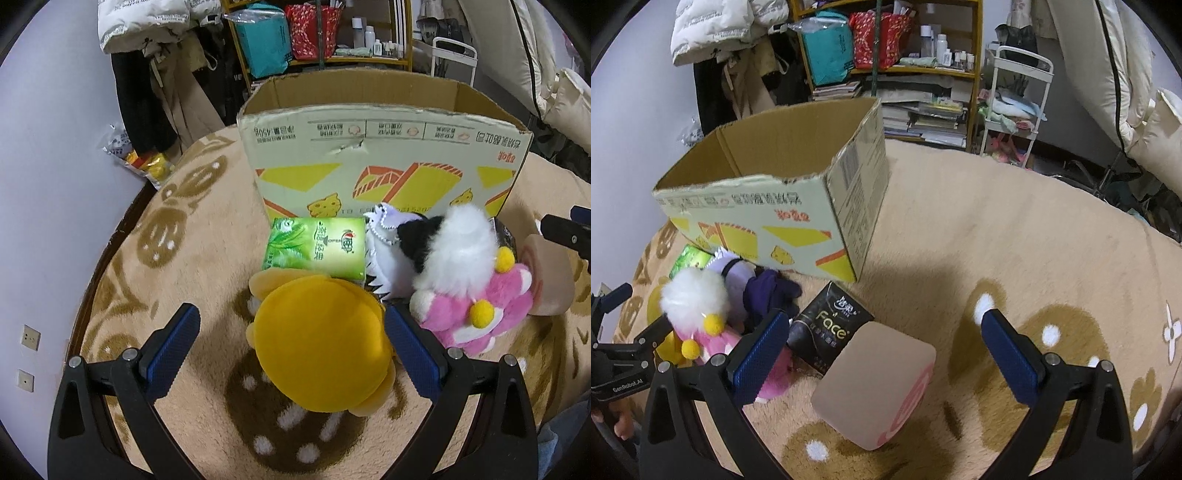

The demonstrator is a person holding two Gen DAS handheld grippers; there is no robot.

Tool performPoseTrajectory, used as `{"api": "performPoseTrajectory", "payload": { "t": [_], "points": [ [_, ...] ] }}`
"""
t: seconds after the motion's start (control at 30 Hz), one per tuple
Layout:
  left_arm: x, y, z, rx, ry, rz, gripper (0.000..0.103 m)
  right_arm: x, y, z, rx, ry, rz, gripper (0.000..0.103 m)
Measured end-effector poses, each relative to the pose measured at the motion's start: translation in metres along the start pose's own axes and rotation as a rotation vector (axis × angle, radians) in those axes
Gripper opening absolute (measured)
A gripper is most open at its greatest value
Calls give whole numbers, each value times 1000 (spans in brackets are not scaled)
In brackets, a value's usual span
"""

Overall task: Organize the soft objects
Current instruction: 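Lower the left tool onto the yellow plush dog while the right tool grasps the roll cake plush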

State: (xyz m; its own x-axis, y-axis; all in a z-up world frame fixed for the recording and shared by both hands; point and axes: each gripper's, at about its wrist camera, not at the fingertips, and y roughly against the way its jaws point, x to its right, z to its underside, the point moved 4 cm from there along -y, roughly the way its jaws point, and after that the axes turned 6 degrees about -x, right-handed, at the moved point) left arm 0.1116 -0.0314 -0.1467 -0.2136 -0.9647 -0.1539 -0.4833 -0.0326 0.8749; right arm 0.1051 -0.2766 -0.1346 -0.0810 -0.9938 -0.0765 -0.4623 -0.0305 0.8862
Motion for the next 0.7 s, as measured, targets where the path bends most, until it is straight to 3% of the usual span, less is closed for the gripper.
{"api": "performPoseTrajectory", "payload": {
  "t": [0.4, 0.7],
  "points": [
    [-10, -19, 4, -90, 73, 83, 99, -4, -12, 3, -58, -4, -8, 103],
    [-8, -18, 5, -107, 92, 130, 99, 2, -17, 5, -93, -32, -19, 103]
  ]
}}
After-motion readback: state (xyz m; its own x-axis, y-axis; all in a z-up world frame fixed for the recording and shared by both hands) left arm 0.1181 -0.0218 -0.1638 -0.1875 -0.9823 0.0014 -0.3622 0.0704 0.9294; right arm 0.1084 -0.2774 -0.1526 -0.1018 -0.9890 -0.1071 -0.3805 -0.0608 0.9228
